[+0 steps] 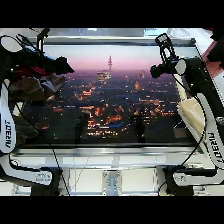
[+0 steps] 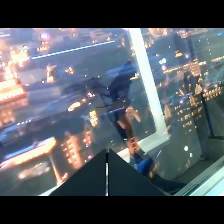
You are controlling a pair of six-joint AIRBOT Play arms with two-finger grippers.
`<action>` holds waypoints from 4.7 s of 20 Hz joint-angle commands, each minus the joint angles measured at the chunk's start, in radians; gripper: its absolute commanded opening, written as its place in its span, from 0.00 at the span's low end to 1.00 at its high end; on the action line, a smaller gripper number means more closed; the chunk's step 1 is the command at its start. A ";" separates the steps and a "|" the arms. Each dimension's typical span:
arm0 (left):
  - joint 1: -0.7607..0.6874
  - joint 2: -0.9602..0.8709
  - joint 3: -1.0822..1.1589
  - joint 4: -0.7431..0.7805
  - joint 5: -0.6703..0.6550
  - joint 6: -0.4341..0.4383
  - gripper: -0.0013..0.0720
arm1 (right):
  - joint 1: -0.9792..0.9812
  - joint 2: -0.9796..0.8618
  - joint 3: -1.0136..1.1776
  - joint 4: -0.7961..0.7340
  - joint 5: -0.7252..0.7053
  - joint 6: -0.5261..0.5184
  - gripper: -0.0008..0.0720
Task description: Fold the shirts.
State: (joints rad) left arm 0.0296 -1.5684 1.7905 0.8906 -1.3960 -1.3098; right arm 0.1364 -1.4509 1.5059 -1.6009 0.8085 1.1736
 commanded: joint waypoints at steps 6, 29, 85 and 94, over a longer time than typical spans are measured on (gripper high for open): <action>0.000 0.000 0.000 0.072 0.149 0.024 0.04 | 0.001 0.000 0.000 0.000 0.000 0.000 0.81; 0.210 -0.335 0.000 0.958 0.395 -0.595 0.88 | 0.003 0.000 0.000 0.129 -0.115 0.004 0.81; -0.352 -0.301 0.137 0.819 0.062 -0.180 0.97 | 0.000 0.009 -0.116 -0.136 0.453 0.298 0.68; -0.286 -0.410 0.136 0.389 0.031 0.114 0.97 | 0.002 0.009 -0.133 -0.014 0.474 0.349 0.68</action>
State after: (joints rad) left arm -0.2661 -1.9499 1.9282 1.3880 -1.3537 -1.2617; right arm 0.1368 -1.4425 1.3762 -1.6497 1.2743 1.5013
